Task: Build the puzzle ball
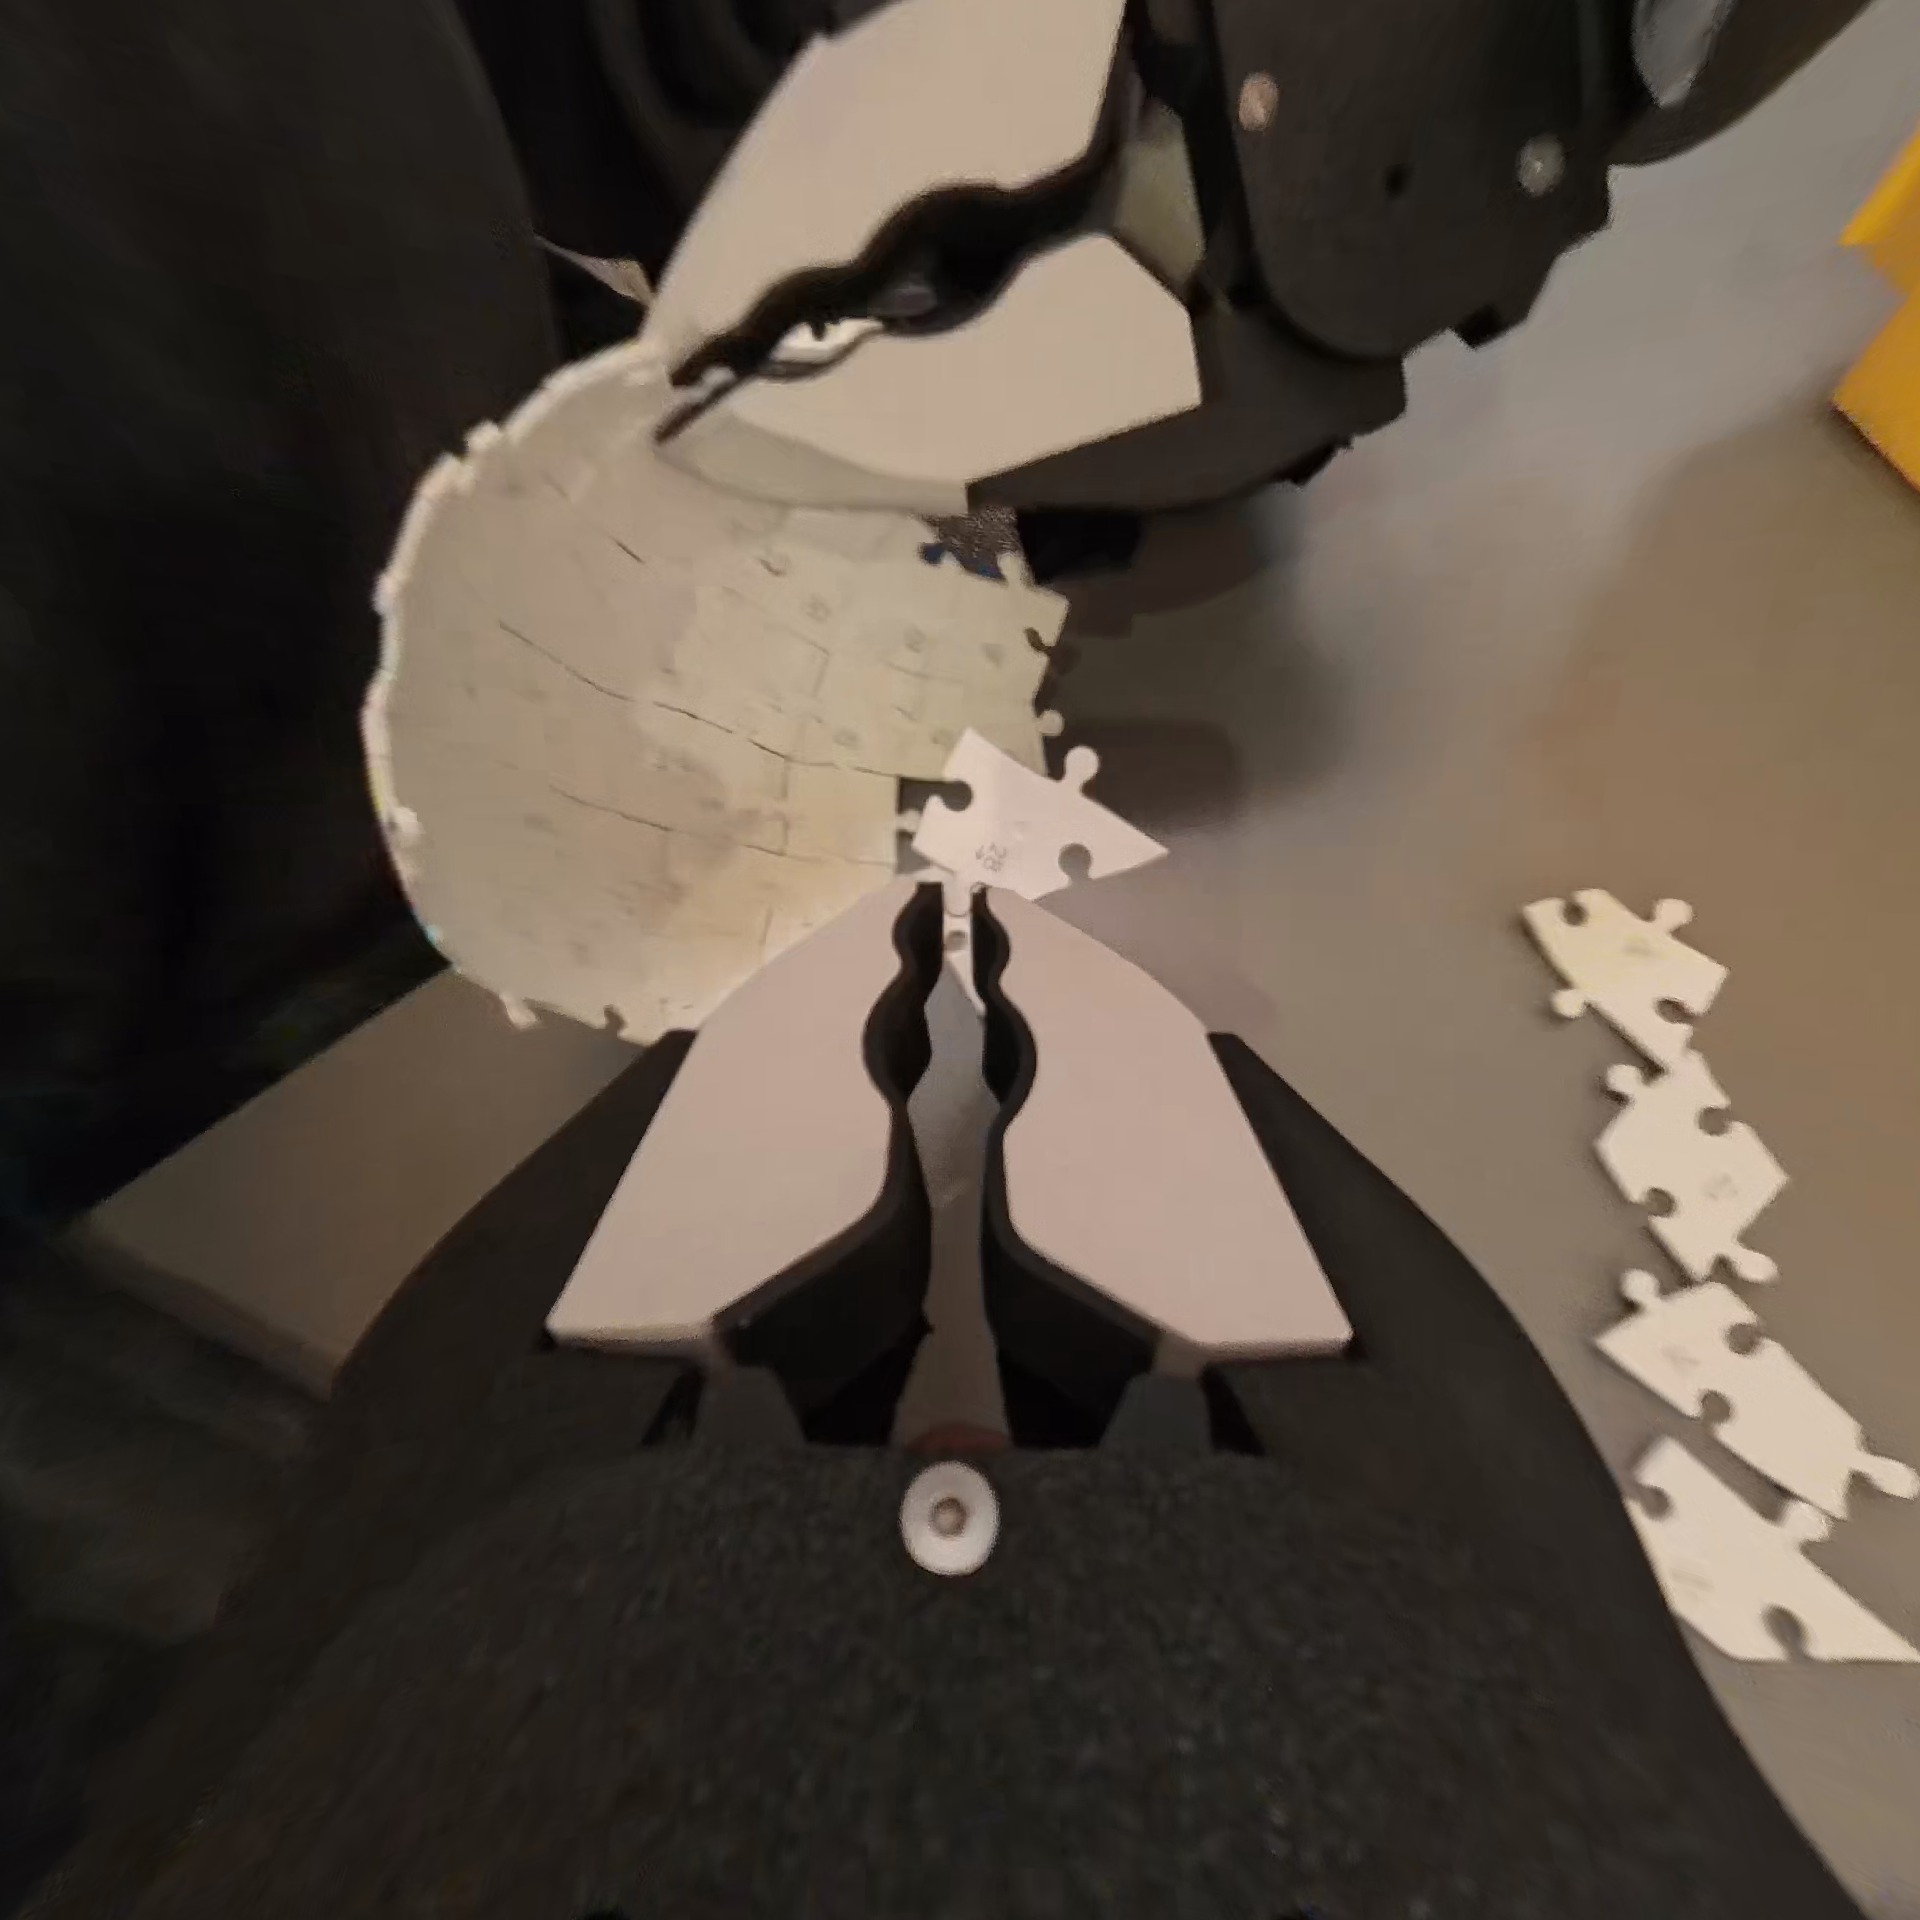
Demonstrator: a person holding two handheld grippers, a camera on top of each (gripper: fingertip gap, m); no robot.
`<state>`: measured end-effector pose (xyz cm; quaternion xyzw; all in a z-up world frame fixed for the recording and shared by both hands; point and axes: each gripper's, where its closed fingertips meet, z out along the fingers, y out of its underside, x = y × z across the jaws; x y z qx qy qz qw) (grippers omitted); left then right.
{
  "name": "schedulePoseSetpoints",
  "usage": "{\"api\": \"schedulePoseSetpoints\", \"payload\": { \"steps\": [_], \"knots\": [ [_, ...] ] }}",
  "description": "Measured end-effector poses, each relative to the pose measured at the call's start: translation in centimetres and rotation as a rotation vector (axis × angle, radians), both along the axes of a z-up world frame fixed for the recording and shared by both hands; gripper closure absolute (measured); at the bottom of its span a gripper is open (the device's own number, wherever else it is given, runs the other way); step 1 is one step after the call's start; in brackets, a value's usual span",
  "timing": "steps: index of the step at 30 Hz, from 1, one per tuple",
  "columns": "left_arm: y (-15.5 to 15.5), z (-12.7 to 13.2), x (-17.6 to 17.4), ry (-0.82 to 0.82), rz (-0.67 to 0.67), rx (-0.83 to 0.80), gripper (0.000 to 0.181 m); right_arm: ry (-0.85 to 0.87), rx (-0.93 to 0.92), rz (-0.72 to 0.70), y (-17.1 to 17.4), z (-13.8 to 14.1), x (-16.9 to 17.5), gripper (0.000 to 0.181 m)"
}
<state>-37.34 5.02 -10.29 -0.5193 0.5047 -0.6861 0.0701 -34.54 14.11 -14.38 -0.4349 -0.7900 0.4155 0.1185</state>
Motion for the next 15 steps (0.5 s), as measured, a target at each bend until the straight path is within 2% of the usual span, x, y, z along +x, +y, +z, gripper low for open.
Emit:
{"api": "schedulePoseSetpoints", "payload": {
  "steps": [4,7,9,12,15],
  "knots": [
    [-0.7,-0.4,0.6,0.025,-0.056,0.004,0.178,-0.070,0.080,0.089,-2.0,-2.1,0.7,0.176],
    [-0.8,-0.3,0.5,0.024,-0.107,-0.028,0.178,-0.059,0.170,0.143,-2.8,-3.3,0.8,0.176],
    [-0.7,-0.1,0.2,0.028,-0.169,-0.078,0.178,-0.031,0.250,0.154,-2.5,-3.9,1.1,0.176],
    [0.7,0.5,0.2,0.001,-0.216,-0.125,0.178,-0.020,0.264,0.153,-2.8,-4.0,1.7,0.176],
    [1.9,1.0,0.4,-0.021,-0.274,-0.161,0.179,-0.069,0.318,0.104,-2.5,-4.7,2.1,0.176]
  ]
}}
